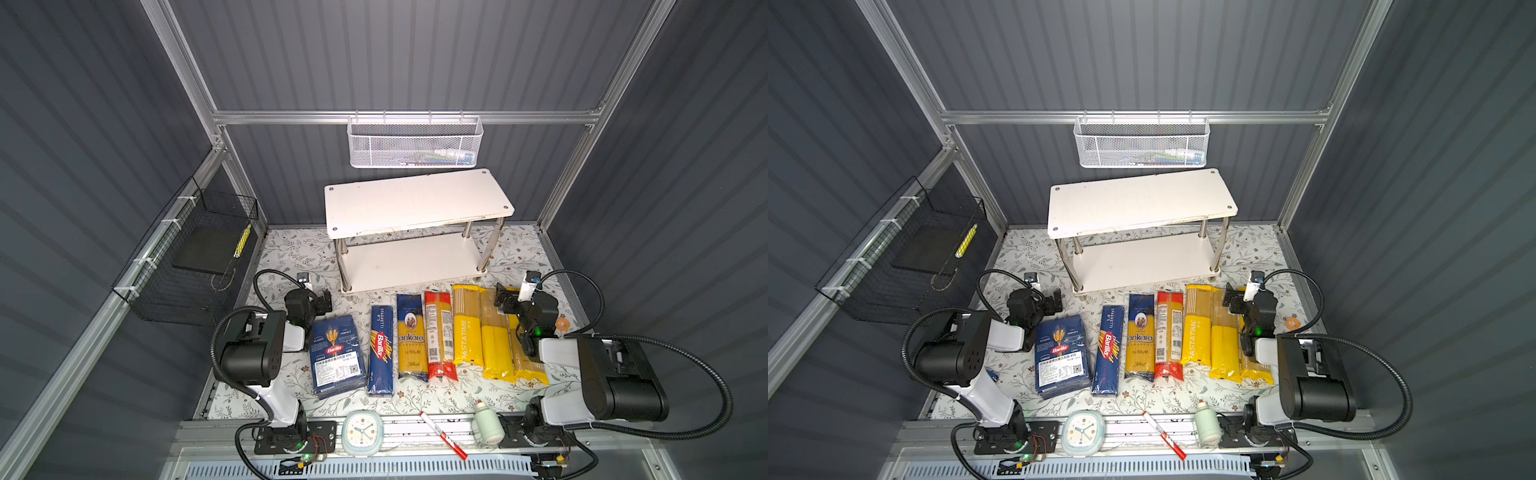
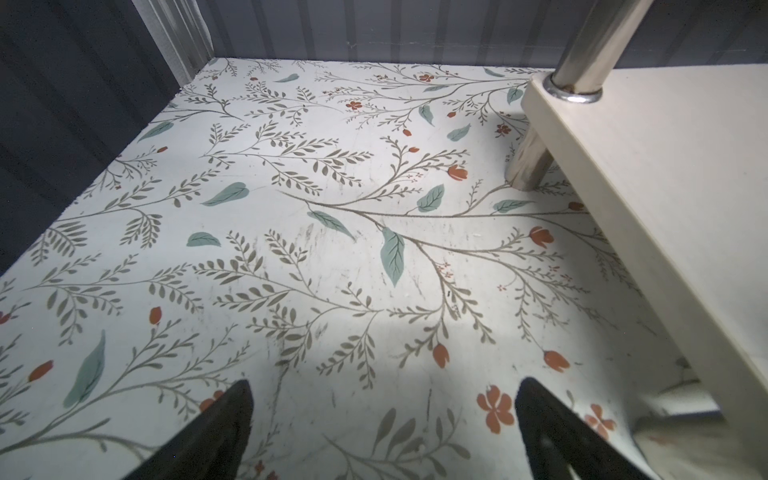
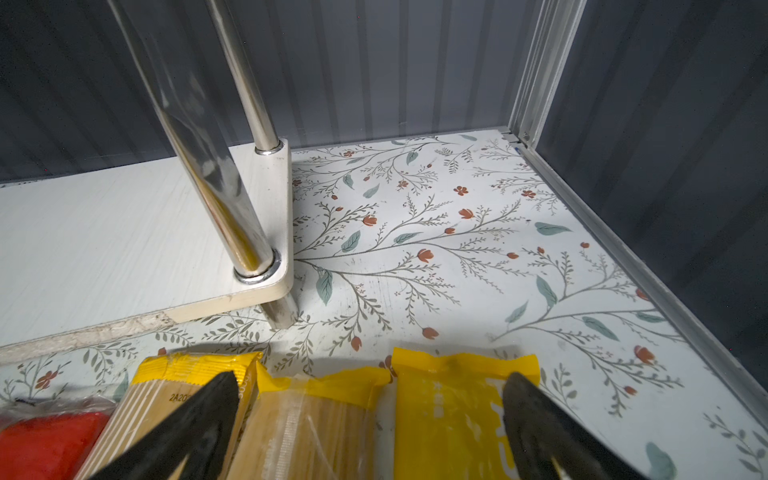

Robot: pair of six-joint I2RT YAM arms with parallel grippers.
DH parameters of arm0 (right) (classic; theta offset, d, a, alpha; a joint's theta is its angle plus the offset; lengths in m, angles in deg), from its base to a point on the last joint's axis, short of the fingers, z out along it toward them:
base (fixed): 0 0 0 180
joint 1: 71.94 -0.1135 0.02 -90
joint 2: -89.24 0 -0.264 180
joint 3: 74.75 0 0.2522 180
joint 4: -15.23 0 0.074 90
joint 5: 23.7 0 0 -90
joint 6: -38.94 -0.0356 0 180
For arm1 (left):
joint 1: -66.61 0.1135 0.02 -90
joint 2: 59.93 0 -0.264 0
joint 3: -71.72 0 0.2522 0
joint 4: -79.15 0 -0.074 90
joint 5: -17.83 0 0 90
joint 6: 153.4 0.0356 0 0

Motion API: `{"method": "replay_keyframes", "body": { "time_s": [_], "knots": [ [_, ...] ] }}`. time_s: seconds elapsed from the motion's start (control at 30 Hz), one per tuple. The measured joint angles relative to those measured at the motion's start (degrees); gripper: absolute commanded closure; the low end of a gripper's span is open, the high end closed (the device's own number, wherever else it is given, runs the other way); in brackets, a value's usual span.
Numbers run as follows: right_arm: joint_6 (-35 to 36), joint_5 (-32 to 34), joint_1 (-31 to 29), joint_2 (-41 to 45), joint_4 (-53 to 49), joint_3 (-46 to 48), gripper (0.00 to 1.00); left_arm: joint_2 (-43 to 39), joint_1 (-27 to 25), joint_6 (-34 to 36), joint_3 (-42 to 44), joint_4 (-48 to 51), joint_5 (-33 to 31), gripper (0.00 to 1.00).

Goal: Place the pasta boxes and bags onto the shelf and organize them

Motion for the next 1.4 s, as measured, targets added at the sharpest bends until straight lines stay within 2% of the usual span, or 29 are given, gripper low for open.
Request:
{"method": "replay_keyframes", "body": {
  "time_s": [1.0, 1.1, 1.17, 1.27, 1.4],
  "knots": [
    [-0.02, 0.02, 0.0, 0.11, -0.28, -0.07, 0.01, 0.0, -0.02, 0.63, -0.04, 0.07, -0.02, 0.01],
    [-0.02, 0.5, 0.0, 2.32, -4.33, -1.11, 0.01, -0.83, -0.02, 0.63, -1.97, 4.87, -0.02, 0.01],
    [-0.13, 1.03, 0.0, 6.19, -9.81, -3.17, 0.01, -3.17, -0.02, 0.63, -6.29, 13.42, 0.0, 0.01],
    [-1.09, 1.05, -0.13, 11.78, -17.03, -7.48, 0.01, -9.14, -0.02, 0.37, -11.06, 20.11, 0.46, 0.01],
    [-2.25, 2.05, -3.17, 18.53, -29.0, -13.22, 0.01, -18.75, -0.07, -2.38, -11.3, 22.77, 3.08, 0.01]
  ]
}}
